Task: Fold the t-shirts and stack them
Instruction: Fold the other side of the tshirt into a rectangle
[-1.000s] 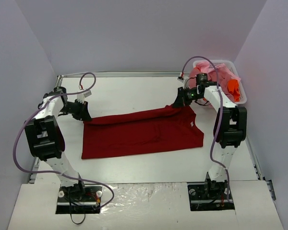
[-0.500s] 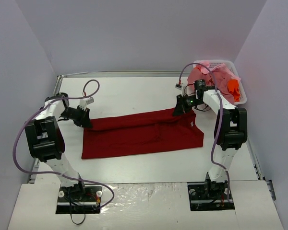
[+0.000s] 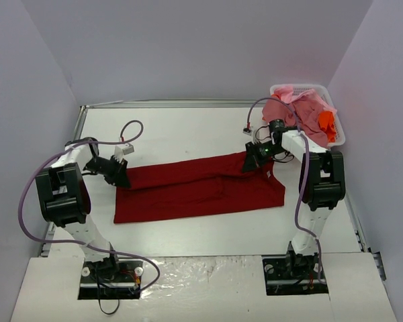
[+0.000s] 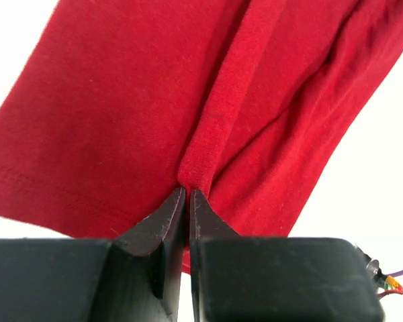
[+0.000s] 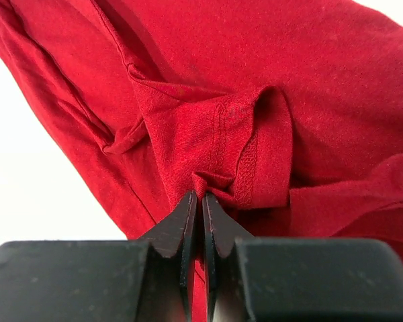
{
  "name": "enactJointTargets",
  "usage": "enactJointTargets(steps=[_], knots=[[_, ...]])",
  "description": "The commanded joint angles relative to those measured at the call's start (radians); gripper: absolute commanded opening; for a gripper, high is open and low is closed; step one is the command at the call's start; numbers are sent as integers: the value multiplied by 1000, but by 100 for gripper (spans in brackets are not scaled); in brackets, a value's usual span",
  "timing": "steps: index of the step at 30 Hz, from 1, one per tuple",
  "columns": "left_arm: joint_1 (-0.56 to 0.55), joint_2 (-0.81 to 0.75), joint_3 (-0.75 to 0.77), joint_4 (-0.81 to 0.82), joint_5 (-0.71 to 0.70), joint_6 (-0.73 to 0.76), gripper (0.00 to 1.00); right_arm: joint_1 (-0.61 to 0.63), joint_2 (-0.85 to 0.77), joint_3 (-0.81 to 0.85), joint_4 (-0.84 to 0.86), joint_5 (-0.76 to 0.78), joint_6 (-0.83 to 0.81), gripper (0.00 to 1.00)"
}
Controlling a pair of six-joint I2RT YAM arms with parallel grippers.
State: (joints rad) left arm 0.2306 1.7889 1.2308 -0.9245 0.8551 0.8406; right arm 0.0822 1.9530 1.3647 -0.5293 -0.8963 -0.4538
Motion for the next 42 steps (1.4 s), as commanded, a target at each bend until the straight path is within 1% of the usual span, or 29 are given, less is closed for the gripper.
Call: enactJointTargets(steps=[1,2,6,8,9,10,11,14,19,23,26,30,32,34,36,38,39,40,41,42], knots=[[7,-59,-10,-42,16,70,6,11,-12,-13,-52,10,-25,0],[7,-59,-13,-57,18,81,10,13,-12,-18,-54,10,-26,0],[7,-60,-22,-74,2,110,17,19,-5,-36,-57,19,-40,1],[7,-65,-30,-71,-16,117,18,24,3,-41,-64,28,-49,8],[6,-71,-31,-70,-24,118,19,28,10,-44,-69,30,-55,9],[7,-80,-36,-70,-37,117,19,30,15,-44,-80,31,-68,20],[7,-85,-37,-71,-45,118,20,31,20,-44,-84,33,-72,28],[7,-100,-45,-86,-56,127,20,31,40,-42,-101,42,-92,34],[7,-148,-62,-132,-51,162,22,39,86,-29,-159,49,-129,38],[7,-170,-88,-203,-56,207,24,48,101,-26,-190,62,-154,39],[7,-204,-116,-192,-70,212,24,57,112,-15,-231,82,-186,40],[9,-259,-175,-122,-70,154,24,67,98,7,-310,126,-273,42],[9,-278,-188,-71,-61,106,24,65,64,33,-379,135,-321,49],[10,-278,-188,-50,-56,69,24,64,31,50,-435,143,-381,53],[12,-270,-183,-37,-48,29,24,62,-14,71,-496,149,-416,55],[12,-258,-171,-20,-35,5,25,62,-31,91,-569,151,-508,57],[13,-255,-168,-10,-27,-8,24,62,-35,108,-625,154,-537,61],[15,-252,-166,1,-22,-24,25,64,-42,108,-633,164,-554,63],[15,-250,-166,12,-13,-35,24,64,-81,102,-626,199,-554,64],[16,-250,-168,28,-10,-58,25,67,-115,71,-579,218,-551,66]])
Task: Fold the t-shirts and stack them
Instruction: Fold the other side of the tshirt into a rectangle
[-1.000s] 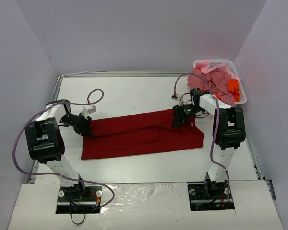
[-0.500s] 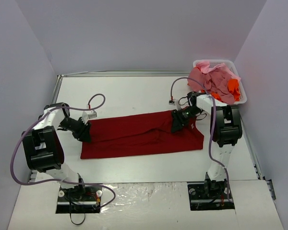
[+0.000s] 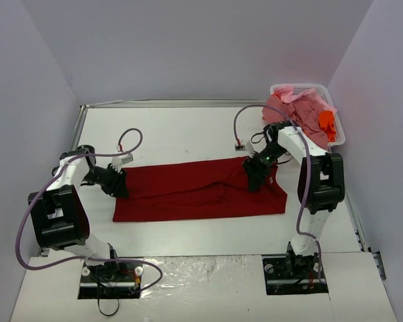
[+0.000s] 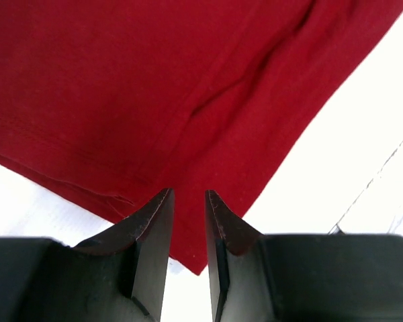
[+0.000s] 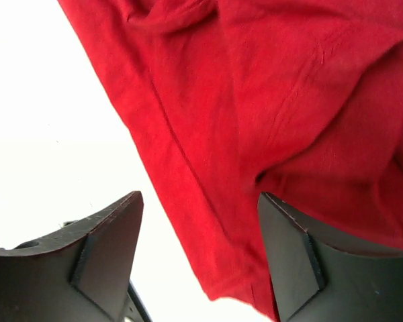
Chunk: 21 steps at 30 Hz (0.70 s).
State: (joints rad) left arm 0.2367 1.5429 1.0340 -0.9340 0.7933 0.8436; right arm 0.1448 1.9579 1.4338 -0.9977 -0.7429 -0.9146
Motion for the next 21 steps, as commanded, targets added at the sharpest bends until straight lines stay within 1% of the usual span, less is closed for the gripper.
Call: enactJointTargets(steps=[1,2,3,7,10,11,14,16,18,21], knots=[[10,-4,29,44,55,-72,25,7,-189,-18,-70,88,-61,66],[12,-4,28,47,67,-78,25,12,-220,-35,-30,146,-50,68],[13,-4,29,47,72,-81,24,15,-250,-61,19,167,-46,69],[18,-13,21,58,86,-98,25,19,-371,-113,96,223,-70,69],[32,-21,11,80,99,-129,25,15,-399,-133,186,269,-35,70],[41,-21,11,81,112,-139,25,12,-395,-131,239,277,-3,70],[85,-20,6,101,194,-167,25,10,-355,-109,321,284,45,70],[113,-4,12,80,240,-138,25,9,-305,-70,361,289,100,69],[124,25,24,52,253,-129,25,9,-268,-49,383,289,118,69],[150,80,63,-23,288,-65,27,7,-194,-7,424,297,141,68]])
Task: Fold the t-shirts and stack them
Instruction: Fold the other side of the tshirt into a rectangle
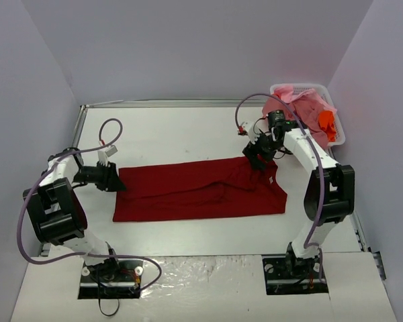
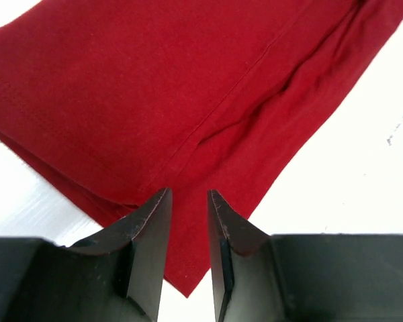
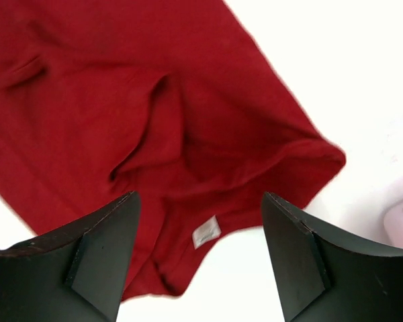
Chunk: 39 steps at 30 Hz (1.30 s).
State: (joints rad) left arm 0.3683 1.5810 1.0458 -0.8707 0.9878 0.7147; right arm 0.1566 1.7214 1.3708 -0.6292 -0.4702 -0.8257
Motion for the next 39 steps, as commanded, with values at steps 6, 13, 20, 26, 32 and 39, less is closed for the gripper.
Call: enactJointTargets(steps=[6,13,20,26,32,39], knots=[[83,74,74,-157,152,138,27,0,185,163,60,-8,94,66],[84,97,88,-186,160,166,28,18,239,154,59,10,97,43],[89,100,92,-205,169,187,28,14,193,56,56,45,79,9],[89,103,97,-221,172,206,28,-8,129,-62,46,74,60,5],[89,91,92,-234,178,226,28,-49,12,-176,42,88,46,4],[89,96,99,-254,183,247,28,-81,-97,-286,33,117,22,5]])
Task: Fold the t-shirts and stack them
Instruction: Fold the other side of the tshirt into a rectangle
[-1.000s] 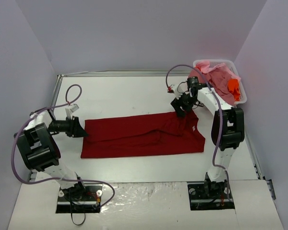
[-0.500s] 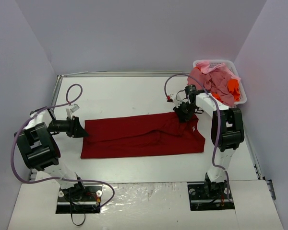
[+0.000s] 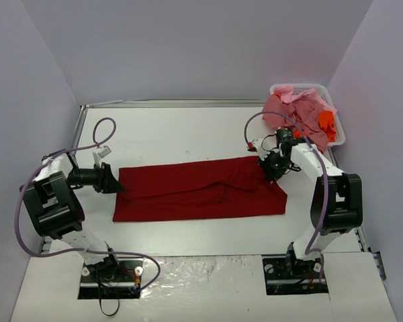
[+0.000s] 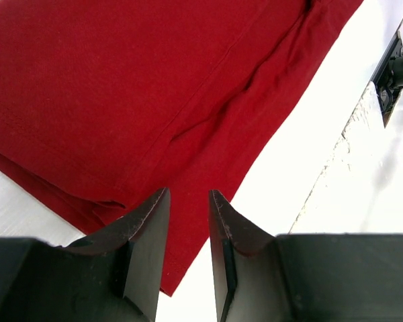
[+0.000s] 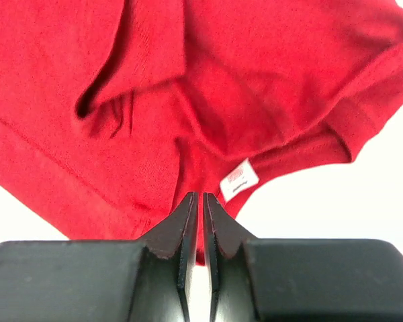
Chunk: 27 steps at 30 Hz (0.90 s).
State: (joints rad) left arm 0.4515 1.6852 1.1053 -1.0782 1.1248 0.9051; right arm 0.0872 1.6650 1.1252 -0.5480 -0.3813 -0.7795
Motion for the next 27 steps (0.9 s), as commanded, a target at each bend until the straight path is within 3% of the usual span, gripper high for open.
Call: enactJointTargets(steps=[1,5,11,18,27], knots=[[6,-7,39,-48,46,58,29,-18,-47,-50,-47,33,-35,5],[7,-5,41,-55,49,66,29,-59,-45,-67,-47,1,-41,6],[10,2,48,-74,52,87,29,-69,-54,7,-58,-64,-27,35],[16,22,60,-112,63,126,30,-64,18,133,-99,-100,-37,41],[18,30,67,-129,64,141,30,-23,153,206,-115,-111,-46,42]])
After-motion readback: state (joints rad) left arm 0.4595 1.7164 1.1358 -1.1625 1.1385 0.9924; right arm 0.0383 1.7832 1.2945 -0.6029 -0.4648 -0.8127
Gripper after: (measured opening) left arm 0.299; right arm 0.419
